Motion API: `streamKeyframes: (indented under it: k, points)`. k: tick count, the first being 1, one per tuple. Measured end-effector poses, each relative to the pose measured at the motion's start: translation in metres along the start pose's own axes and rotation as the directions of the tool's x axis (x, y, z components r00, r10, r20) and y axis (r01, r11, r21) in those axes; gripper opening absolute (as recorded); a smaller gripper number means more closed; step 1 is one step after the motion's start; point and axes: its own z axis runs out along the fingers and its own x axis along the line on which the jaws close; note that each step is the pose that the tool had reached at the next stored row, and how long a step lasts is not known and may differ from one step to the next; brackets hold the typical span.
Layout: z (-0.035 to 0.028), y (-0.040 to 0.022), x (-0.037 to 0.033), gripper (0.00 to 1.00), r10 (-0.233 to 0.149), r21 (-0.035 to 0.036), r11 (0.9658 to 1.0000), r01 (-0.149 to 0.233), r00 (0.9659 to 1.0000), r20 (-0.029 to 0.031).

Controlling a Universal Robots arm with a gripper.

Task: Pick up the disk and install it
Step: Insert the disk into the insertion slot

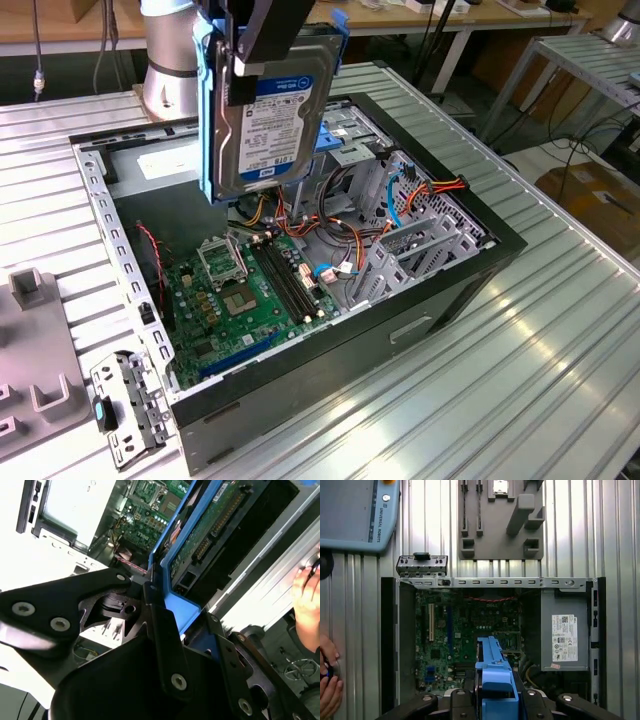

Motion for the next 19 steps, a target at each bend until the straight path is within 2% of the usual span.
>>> streamKeyframes:
  k: [2,4,7,19]
  points:
    - [-0.0001,-0.0076,-0.0002,0.37,0.000,0.0001,1.0000,0.000,1.0000,0.0001]
    - [-0.0003,-0.0188,-0.0004,0.37,0.000,0.0001,1.0000,0.000,1.0000,0.0001]
    - [-0.0005,-0.0272,-0.0006,0.37,0.000,0.0001,1.0000,0.000,1.0000,0.0001]
    - [-0.0005,-0.0289,-0.0007,0.37,0.000,0.0000,1.0000,0.000,1.0000,0.0001]
